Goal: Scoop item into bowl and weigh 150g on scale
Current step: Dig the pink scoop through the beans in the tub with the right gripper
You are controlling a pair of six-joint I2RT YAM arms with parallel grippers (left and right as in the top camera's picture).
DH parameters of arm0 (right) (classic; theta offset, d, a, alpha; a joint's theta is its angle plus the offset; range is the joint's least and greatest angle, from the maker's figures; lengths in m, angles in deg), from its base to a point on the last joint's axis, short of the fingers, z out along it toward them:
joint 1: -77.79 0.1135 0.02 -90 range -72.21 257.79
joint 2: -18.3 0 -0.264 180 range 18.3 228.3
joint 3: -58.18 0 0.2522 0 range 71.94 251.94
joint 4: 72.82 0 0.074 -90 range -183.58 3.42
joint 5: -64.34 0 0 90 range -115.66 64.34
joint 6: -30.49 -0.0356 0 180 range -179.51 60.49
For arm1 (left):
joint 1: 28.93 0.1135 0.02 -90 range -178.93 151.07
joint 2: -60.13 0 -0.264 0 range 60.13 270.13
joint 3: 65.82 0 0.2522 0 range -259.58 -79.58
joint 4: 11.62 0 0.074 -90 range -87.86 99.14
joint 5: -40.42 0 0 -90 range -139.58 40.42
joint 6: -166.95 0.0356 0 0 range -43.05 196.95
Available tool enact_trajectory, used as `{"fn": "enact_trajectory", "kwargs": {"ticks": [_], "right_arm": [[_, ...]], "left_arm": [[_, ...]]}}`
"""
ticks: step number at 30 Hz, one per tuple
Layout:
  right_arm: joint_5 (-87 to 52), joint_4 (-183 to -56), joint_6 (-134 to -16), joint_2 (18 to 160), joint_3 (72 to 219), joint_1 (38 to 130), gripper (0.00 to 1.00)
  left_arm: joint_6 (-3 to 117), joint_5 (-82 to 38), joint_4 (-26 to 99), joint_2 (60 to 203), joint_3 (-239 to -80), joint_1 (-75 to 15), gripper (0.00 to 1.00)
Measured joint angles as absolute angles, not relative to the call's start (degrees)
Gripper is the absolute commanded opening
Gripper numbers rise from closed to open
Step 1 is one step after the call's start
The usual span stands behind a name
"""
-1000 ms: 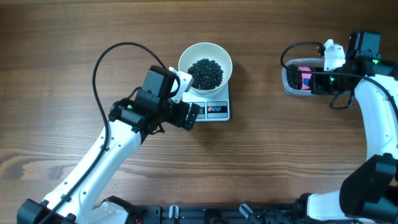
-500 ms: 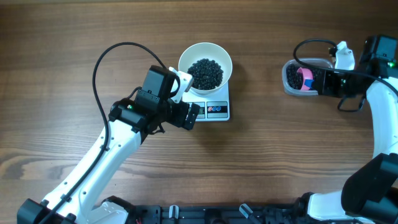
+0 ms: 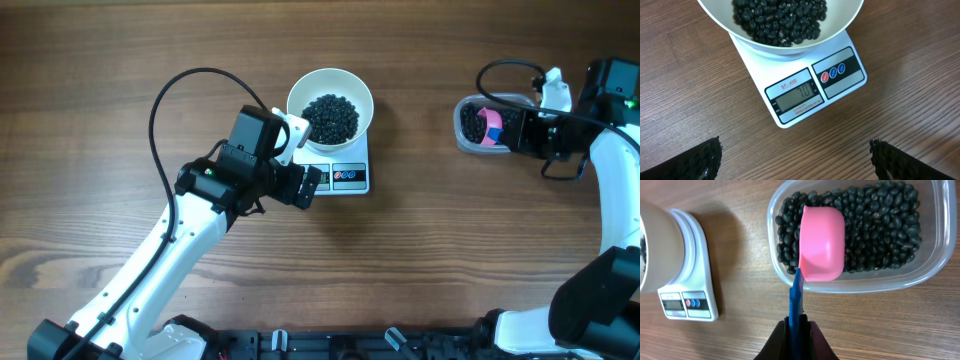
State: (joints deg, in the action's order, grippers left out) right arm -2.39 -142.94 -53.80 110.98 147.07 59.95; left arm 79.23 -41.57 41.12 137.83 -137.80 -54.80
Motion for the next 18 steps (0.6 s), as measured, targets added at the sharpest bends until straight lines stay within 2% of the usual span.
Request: {"fn": "enact_trajectory", "kwargs": {"ticks": [18], "right_arm": [[-1.69,-140.95,-60.2,111.05,147.07,59.97,0.04]], "left_arm": [[79.25,-41.55,41.1,137.83,-137.8,-54.8,1.0]]}}
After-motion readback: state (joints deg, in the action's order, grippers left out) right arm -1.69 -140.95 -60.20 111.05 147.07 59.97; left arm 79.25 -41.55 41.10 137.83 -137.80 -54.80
